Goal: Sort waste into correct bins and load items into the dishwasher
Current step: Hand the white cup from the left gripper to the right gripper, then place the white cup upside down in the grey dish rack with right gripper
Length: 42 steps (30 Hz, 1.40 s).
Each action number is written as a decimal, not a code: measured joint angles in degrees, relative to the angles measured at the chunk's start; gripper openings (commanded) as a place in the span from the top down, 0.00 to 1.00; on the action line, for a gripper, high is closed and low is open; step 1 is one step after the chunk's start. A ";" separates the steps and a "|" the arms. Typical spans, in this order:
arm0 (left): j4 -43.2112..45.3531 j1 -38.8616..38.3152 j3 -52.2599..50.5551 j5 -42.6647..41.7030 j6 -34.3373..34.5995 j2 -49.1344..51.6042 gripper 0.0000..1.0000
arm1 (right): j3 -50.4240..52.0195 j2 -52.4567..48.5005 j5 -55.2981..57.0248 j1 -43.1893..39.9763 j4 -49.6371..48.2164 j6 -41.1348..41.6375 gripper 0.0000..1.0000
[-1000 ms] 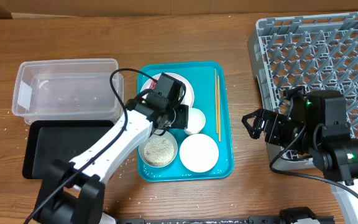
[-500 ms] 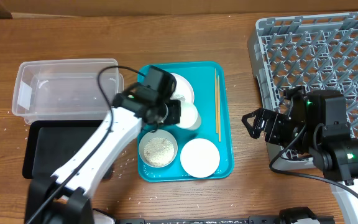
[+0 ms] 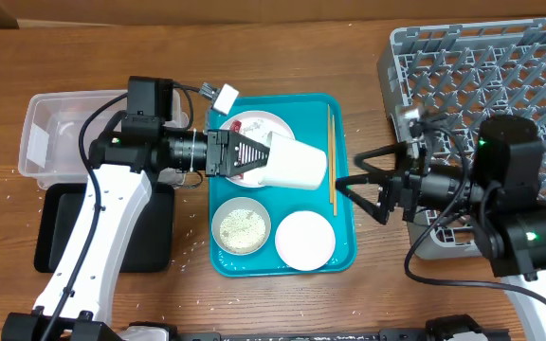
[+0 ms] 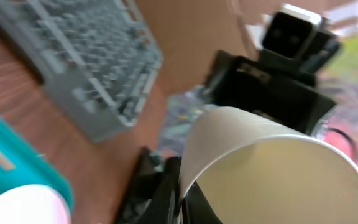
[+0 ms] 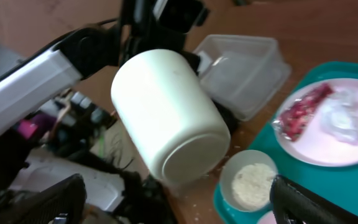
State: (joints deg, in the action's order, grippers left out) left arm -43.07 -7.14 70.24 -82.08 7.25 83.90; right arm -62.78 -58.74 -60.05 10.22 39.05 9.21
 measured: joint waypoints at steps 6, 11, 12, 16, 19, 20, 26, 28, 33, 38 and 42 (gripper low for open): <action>-0.02 -0.15 0.00 -4.87 -0.85 0.00 0.96 | 0.00 -4.31 -2.49 8.66 -7.78 1.60 0.07; -0.02 -0.26 0.00 -6.51 -1.31 0.00 0.96 | 0.00 -5.86 -1.90 10.69 -12.35 4.39 0.26; -0.02 -0.26 0.00 -6.67 -1.31 0.00 0.96 | 0.00 -5.97 -1.81 10.78 -12.48 4.79 0.28; -0.02 -0.26 0.00 -7.37 -1.46 0.00 0.96 | 0.00 -6.03 -1.14 10.84 -12.74 5.81 0.37; 0.00 -0.26 0.00 -7.48 -1.53 0.00 0.83 | 0.00 -6.03 -1.18 10.82 -12.83 5.95 0.42; 0.00 -0.26 0.00 -7.45 -1.55 0.00 0.61 | 0.00 -6.03 -1.20 10.82 -12.79 6.14 0.44; -0.13 -0.26 0.00 -7.04 -1.68 0.00 0.00 | 0.00 -5.55 -0.94 8.87 -11.80 5.99 0.46; -0.22 -0.26 0.00 -6.82 -1.68 0.00 0.00 | 0.00 -4.28 -1.05 5.79 -9.35 5.99 0.46; -0.42 -0.26 0.00 -4.50 -1.66 0.00 0.00 | -0.22 1.31 4.61 -5.09 3.06 5.95 0.46; -0.59 -0.26 0.00 -2.34 -1.66 0.00 0.00 | -1.51 6.05 26.43 -17.05 21.18 7.19 0.47; -0.68 -0.26 0.00 0.13 -1.66 0.00 0.00 | -2.47 5.86 47.91 -27.17 25.92 10.34 0.47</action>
State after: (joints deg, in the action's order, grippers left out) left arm -43.75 -7.40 70.24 -81.95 5.58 83.90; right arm -65.25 -52.88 -12.14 -16.95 64.97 19.55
